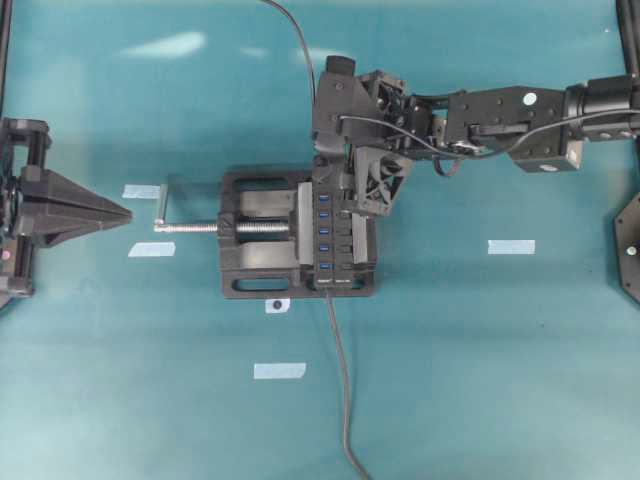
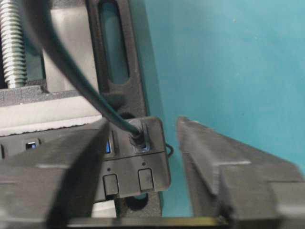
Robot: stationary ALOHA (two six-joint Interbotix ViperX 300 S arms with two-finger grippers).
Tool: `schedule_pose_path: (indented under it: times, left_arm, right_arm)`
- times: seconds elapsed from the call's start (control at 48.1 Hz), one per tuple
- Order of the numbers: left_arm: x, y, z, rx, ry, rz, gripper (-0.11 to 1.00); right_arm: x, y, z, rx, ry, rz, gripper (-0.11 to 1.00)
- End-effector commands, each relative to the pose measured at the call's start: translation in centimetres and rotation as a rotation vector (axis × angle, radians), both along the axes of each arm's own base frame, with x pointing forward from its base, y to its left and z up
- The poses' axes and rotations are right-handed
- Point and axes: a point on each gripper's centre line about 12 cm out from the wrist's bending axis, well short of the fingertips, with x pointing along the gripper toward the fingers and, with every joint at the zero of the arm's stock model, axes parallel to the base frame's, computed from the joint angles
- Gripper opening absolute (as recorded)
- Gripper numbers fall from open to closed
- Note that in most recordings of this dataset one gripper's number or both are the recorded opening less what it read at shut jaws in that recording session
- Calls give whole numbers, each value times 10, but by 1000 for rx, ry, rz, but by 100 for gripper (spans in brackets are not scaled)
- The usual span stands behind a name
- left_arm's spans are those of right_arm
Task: Insert the USB into the front port of the fixed hub.
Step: 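Close the right gripper on the black USB plug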
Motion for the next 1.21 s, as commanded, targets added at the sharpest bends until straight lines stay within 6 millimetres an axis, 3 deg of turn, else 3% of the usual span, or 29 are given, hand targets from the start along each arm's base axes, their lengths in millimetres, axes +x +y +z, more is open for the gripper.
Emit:
schedule_pose_path:
  times: [0.0, 0.27, 1.186]
  left_arm:
    - [1, 0, 4, -2, -12, 0, 0]
    - [1, 0, 4, 0, -12, -2, 0]
    - [1, 0, 4, -3, -14, 1, 0]
  right_arm:
    - [5, -2, 20, -21, -52, 7, 51]
    - [3, -1, 25, -20, -63, 4, 34]
    - [2, 5, 27, -13, -33, 14, 32]
